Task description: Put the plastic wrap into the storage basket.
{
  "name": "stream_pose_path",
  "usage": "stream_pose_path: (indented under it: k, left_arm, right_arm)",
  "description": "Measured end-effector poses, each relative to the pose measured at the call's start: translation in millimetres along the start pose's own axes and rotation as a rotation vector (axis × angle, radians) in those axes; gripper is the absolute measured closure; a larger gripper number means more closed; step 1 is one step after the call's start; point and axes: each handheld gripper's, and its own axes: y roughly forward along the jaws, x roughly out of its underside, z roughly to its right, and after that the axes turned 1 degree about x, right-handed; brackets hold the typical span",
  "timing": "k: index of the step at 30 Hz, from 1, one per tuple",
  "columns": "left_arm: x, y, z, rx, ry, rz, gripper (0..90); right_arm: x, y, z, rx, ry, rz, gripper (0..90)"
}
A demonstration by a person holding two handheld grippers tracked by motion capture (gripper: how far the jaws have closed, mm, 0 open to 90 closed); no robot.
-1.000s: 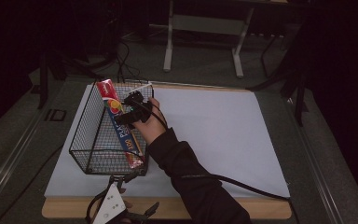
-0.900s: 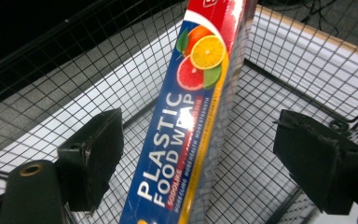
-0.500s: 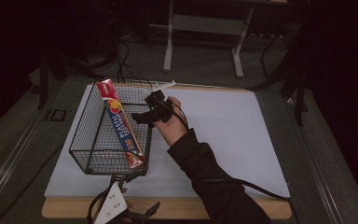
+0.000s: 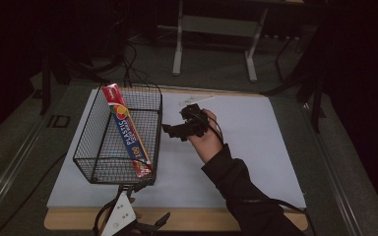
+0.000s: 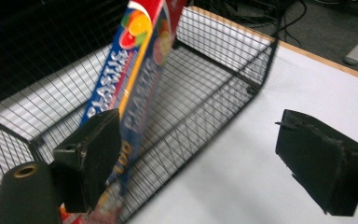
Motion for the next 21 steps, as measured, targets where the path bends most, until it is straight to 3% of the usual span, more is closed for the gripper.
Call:
stream_pose_path:
  k: [7, 21]
  left_arm:
    - [0.2, 1.1, 0.1, 0.0, 0.002, -0.004, 1.3]
    - [0.4, 2.6, 1.2, 0.004, 0.006, -0.009, 1.3]
  right_arm:
    - [25.9, -18.3, 15.1, 0.017, -0.002, -0.006, 13.9]
    - [71.6, -36.4, 35.9, 0.011, 0.016, -0.005, 14.2]
